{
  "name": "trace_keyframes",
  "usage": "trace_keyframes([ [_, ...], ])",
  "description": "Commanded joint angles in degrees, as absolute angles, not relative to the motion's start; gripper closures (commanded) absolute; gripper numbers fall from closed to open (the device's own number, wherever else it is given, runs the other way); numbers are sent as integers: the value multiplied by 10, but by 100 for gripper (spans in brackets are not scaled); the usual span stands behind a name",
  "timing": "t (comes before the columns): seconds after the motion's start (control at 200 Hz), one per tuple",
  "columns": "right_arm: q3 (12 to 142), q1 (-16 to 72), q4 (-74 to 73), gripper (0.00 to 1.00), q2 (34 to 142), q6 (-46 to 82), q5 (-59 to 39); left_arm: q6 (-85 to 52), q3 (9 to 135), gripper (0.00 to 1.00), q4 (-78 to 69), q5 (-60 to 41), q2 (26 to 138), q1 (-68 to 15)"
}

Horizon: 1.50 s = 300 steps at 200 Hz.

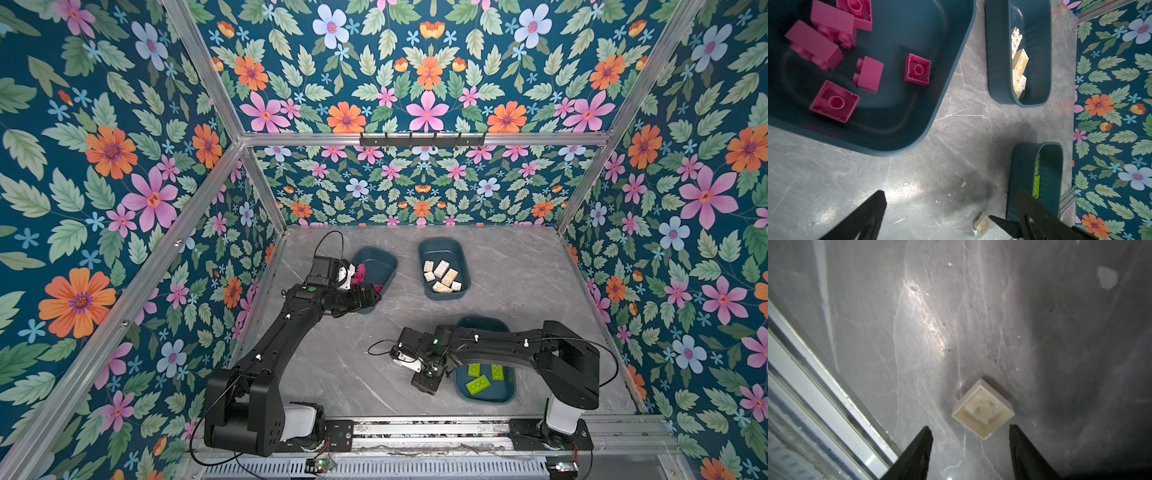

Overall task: Sort the legos into containers by color
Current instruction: 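Lower the right gripper onto the small white brick and grasp it, then carry the small white brick to the white-brick tub and release it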

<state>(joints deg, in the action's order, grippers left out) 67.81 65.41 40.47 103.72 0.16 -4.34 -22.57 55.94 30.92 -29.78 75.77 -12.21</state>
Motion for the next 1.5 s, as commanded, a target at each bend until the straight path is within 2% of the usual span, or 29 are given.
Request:
trace_keyframes([
  [0.0,686,655,403,40,1047,20,-59,-220,558,0,309,-295,758,-121],
  [0.295,698,654,396,42,1065,30,-62,-219,559,0,309,-297,761,-121],
  [0.485,716,656,414,46,1083,36,-46,-219,557,0,309,-296,759,-121],
  [0.765,715,668,440,67,1090,22,8,-216,555,0,312,-294,757,-121],
  [0.92,717,662,442,74,1067,32,23,-215,559,0,312,-296,759,-121],
  [1.215,750,538,456,77,962,2,8,-238,567,0,281,-329,763,-122],
  [1.495,845,366,450,77,985,-80,-34,-282,581,0,222,-363,770,-125],
])
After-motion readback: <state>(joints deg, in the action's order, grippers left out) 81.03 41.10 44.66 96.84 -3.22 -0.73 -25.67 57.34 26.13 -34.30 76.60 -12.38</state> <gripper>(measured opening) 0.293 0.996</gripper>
